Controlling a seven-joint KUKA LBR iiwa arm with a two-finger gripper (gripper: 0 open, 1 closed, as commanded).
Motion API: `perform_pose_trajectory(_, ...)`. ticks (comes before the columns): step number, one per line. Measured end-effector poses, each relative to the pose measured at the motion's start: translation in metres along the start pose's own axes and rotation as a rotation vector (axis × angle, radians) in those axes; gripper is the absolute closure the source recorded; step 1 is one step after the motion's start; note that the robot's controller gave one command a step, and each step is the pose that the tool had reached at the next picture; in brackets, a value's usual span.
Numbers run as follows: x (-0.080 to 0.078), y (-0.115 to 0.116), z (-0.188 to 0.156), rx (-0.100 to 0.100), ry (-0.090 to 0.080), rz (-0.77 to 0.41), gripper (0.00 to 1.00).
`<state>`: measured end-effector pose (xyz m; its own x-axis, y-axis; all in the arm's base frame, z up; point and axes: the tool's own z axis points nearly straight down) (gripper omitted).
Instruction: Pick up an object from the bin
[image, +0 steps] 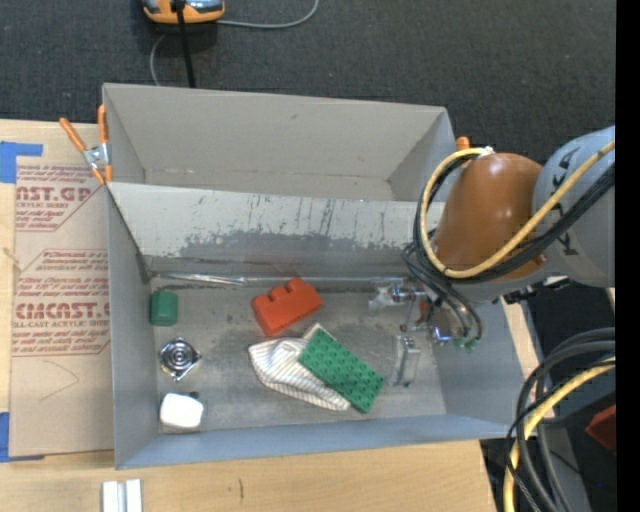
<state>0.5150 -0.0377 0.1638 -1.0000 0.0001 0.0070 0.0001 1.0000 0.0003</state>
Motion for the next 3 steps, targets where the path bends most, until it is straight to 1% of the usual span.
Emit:
perform_pose_trajectory(1, -0.002, 0.0, -0.004, 0.001, -0.008, 0.0, 0.0)
perform_pose_trajectory(2, 0.011, 0.04, 0.063, -0.001, -0.007, 0.079, 0.0)
perform_pose_trajectory(3, 0.016, 0.051, 0.091, -0.001, -0.004, 0.105, 0.0)
